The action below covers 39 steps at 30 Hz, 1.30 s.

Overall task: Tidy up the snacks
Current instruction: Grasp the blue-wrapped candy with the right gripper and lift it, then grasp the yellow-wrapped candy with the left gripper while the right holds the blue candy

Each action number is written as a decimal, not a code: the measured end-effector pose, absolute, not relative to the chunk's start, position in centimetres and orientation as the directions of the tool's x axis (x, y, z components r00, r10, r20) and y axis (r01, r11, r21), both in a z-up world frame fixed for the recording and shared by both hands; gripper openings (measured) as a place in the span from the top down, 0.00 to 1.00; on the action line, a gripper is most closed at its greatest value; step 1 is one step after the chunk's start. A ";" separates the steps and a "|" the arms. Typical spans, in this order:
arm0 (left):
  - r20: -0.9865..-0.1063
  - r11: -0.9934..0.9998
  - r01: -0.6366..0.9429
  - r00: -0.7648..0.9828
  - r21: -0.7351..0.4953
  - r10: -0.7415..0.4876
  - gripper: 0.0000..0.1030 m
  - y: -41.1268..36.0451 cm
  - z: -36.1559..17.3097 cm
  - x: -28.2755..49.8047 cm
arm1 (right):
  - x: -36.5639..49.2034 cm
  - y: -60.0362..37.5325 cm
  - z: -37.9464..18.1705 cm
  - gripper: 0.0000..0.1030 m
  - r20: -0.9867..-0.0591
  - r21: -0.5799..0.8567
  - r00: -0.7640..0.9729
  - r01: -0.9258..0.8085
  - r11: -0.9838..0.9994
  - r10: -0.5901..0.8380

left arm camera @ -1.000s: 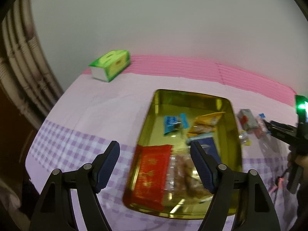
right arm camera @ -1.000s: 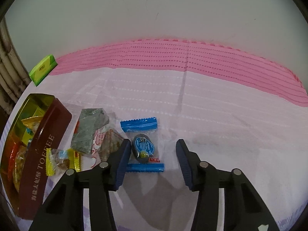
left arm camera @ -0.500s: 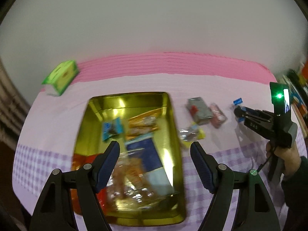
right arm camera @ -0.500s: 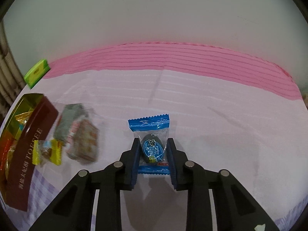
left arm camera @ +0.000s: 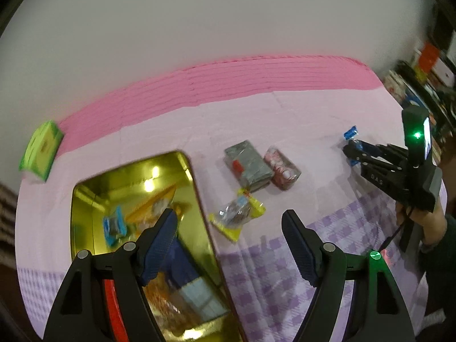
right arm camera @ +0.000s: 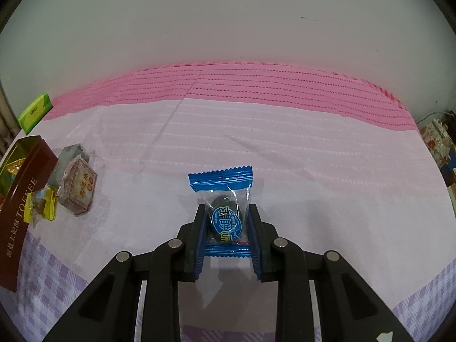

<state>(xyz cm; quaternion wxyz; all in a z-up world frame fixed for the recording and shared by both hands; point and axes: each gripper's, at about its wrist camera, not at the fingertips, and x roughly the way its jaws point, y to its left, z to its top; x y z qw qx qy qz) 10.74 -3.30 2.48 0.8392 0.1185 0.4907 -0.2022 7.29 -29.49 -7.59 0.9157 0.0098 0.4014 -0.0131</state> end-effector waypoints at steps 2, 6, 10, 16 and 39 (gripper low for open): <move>-0.877 0.871 0.491 0.421 0.005 -0.232 0.26 -3.8 2.7 11.3 | 7.1 -29.8 -7.6 0.76 -0.735 0.016 0.678 0.032 0.999 -0.010; -0.897 0.815 0.580 0.362 0.002 -0.255 0.27 -5.1 2.7 12.7 | 6.9 -29.8 -7.6 0.76 -0.735 0.012 0.678 0.033 0.999 -0.014; -0.925 0.791 0.612 0.317 0.030 -0.210 0.30 -6.3 2.1 14.1 | 6.9 -29.8 -7.6 0.76 -0.734 0.013 0.679 0.032 0.999 -0.013; -0.945 0.745 0.668 0.248 0.008 -0.212 0.37 -8.0 2.2 15.2 | 6.9 -29.8 -7.6 0.76 -0.734 0.013 0.679 0.033 0.999 -0.013; -0.996 0.778 0.626 0.010 -0.060 -0.085 0.59 -9.8 -4.9 17.3 | 6.9 -29.8 -7.7 0.76 -0.732 0.035 0.681 0.034 0.999 0.003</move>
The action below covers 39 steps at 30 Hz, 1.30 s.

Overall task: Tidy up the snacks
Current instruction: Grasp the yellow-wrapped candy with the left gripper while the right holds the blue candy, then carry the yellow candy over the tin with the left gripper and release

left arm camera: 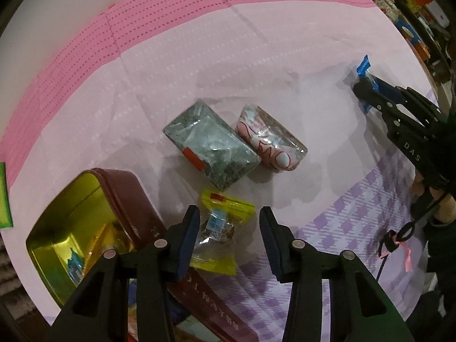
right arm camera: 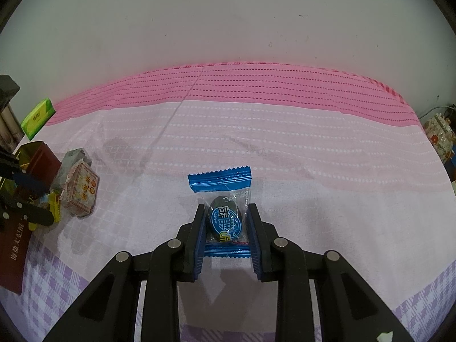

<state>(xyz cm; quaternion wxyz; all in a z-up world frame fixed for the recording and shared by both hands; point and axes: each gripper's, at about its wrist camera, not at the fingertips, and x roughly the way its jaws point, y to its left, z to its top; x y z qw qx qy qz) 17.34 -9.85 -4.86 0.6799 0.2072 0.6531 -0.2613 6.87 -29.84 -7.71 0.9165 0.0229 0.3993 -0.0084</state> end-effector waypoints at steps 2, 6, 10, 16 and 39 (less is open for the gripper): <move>-0.996 0.780 0.621 -0.007 -0.078 -0.093 0.68 -9.9 -5.2 17.1 | 6.9 -29.9 -7.7 0.76 -0.732 0.035 0.681 0.034 0.999 0.003; -0.997 0.787 0.613 -0.008 -0.070 -0.082 0.69 -10.2 -5.8 16.4 | 6.9 -29.9 -7.7 0.76 -0.732 0.036 0.681 0.034 0.999 0.004; -0.997 0.798 0.600 0.013 -0.058 -0.082 0.69 -10.3 -6.4 15.5 | 6.8 -29.9 -7.7 0.76 -0.732 0.036 0.681 0.034 0.999 0.003; -0.994 0.814 0.578 0.040 -0.062 -0.103 0.73 -9.7 -6.1 14.3 | 6.8 -29.9 -7.7 0.76 -0.732 0.035 0.681 0.034 0.999 0.003; -0.960 0.905 0.412 0.198 -0.103 -0.199 0.75 -0.8 1.9 14.4 | 6.9 -29.8 -7.7 0.76 -0.733 0.031 0.681 0.036 0.999 -0.002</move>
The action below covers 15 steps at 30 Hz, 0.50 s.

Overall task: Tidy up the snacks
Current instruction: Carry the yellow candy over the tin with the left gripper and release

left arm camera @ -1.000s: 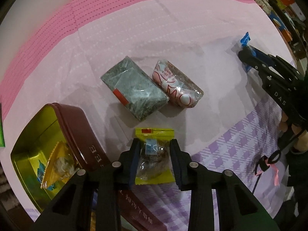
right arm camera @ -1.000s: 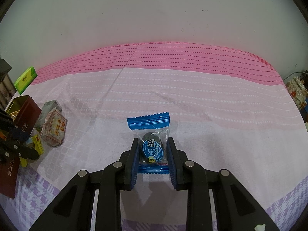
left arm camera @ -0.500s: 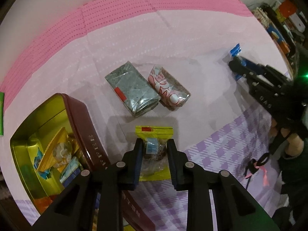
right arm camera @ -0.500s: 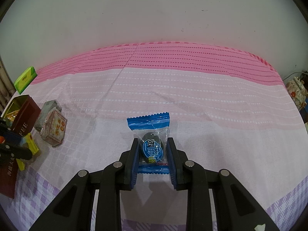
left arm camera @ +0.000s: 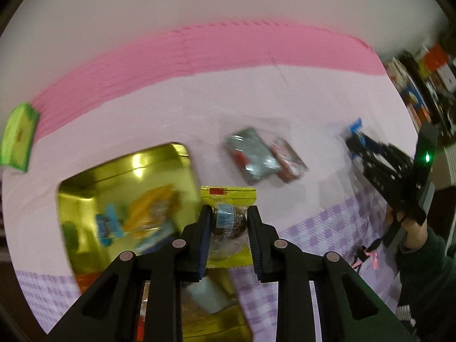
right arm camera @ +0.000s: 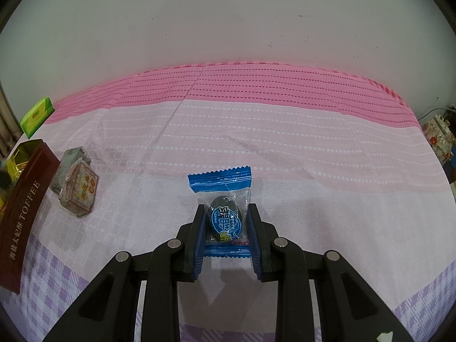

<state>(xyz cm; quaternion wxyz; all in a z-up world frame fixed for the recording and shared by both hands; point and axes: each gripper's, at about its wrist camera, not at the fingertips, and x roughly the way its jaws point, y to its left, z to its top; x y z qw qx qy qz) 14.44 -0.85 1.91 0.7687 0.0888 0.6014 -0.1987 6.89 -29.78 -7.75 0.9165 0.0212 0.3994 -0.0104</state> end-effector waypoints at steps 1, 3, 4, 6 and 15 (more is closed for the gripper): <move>-0.959 0.914 0.396 0.211 -0.092 -0.188 0.75 -0.4 2.2 15.4 | 6.9 -29.8 -7.8 0.76 -0.733 0.030 0.681 0.037 0.999 -0.003; -0.957 0.928 0.364 0.236 -0.074 -0.169 0.75 1.0 2.7 16.0 | 6.9 -29.7 -7.8 0.76 -0.733 0.028 0.680 0.037 0.999 -0.005; -0.956 0.938 0.343 0.253 -0.055 -0.149 0.75 1.9 2.9 16.2 | 6.9 -29.7 -7.8 0.76 -0.733 0.028 0.680 0.036 0.999 -0.004; -0.957 0.953 0.303 0.270 -0.021 -0.107 0.75 3.6 2.9 16.5 | 6.9 -29.8 -7.8 0.76 -0.733 0.025 0.680 0.036 0.999 -0.006; -0.966 0.982 0.185 0.259 0.021 -0.028 0.75 8.1 -0.3 17.5 | 6.9 -29.8 -7.8 0.76 -0.734 0.015 0.679 0.037 0.999 -0.014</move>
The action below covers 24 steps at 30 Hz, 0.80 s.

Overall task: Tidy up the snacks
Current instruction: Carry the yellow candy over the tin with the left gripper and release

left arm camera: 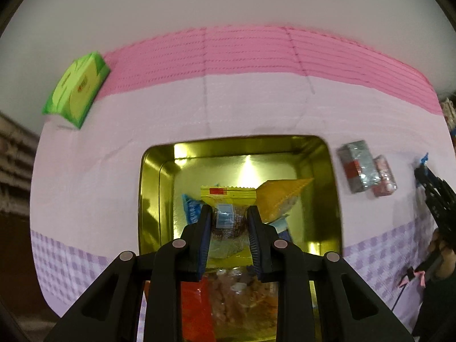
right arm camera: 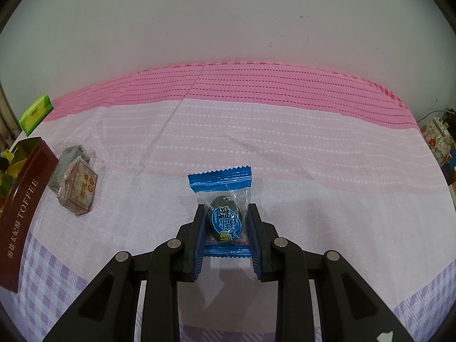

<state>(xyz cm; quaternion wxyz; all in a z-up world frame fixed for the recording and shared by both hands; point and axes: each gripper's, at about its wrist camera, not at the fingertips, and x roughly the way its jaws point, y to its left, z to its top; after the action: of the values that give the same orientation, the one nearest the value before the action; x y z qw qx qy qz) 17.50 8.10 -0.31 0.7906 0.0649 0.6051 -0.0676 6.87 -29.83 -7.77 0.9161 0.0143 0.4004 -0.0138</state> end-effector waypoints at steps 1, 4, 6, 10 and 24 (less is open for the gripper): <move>-0.966 0.984 0.179 0.257 0.021 -0.026 0.75 8.3 -0.6 17.6 | 6.9 -29.7 -7.8 0.76 -0.734 0.013 0.679 0.037 0.999 -0.015; -0.968 0.985 0.169 0.251 0.026 -0.017 0.75 8.8 -1.3 17.7 | 6.9 -29.7 -7.8 0.76 -0.734 0.011 0.678 0.036 0.999 -0.017; -0.968 0.986 0.162 0.250 0.026 -0.015 0.75 9.0 -1.5 17.7 | 6.9 -29.7 -7.9 0.76 -0.734 0.010 0.678 0.036 0.999 -0.017; -0.967 0.987 0.153 0.256 0.040 -0.001 0.75 9.6 -2.0 17.9 | 7.0 -29.6 -7.9 0.76 -0.735 0.004 0.678 0.037 0.999 -0.022; -0.955 0.985 0.146 0.294 0.088 0.042 0.75 9.9 -2.3 17.6 | 7.0 -29.6 -7.9 0.75 -0.735 -0.007 0.677 0.039 0.999 -0.032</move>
<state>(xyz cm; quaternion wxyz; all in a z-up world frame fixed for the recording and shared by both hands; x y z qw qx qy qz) 17.56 9.90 -2.34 0.8004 0.0792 0.5933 -0.0324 6.98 -29.57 -7.87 0.9158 0.0047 0.4012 -0.0194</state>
